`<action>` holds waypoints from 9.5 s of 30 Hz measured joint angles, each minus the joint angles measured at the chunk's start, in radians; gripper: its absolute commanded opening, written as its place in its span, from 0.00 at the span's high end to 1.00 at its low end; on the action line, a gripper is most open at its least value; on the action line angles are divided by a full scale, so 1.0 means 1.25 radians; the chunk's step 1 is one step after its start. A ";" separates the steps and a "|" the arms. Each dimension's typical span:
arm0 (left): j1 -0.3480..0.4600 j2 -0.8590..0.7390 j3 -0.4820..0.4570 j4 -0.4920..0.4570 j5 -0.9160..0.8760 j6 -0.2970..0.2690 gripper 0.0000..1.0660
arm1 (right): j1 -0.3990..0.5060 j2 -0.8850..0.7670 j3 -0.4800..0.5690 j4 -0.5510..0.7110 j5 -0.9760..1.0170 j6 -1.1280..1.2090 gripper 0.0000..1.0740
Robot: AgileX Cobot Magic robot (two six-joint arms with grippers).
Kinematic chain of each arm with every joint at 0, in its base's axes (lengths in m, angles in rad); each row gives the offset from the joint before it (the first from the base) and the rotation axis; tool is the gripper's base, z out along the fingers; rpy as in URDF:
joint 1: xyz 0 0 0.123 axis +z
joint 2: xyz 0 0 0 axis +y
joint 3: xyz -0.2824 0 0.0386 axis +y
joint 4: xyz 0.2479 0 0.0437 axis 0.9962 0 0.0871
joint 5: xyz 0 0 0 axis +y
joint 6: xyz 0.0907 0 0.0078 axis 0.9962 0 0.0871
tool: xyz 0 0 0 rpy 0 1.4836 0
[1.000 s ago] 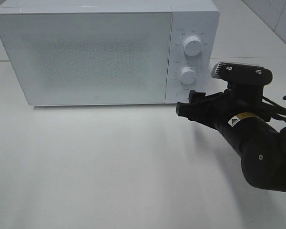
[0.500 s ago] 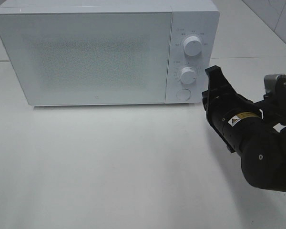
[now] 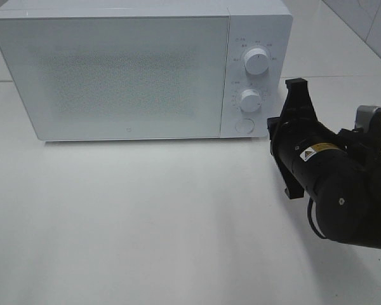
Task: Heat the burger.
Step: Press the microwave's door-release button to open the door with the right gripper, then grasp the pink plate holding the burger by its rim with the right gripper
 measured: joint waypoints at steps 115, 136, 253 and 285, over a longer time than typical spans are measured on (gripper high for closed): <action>0.000 0.000 0.000 0.000 0.000 0.000 0.08 | -0.093 0.325 -0.381 0.057 0.114 -0.007 1.00; 0.000 0.000 0.000 0.000 0.000 0.000 0.08 | -0.070 0.336 -0.429 0.183 0.135 -0.090 1.00; 0.000 0.000 0.000 0.000 0.000 0.000 0.08 | -0.106 -0.077 -0.578 -0.670 1.292 -1.996 0.11; 0.000 0.000 0.000 0.000 0.000 0.000 0.08 | -0.026 0.215 -0.844 -0.810 1.218 -1.876 0.17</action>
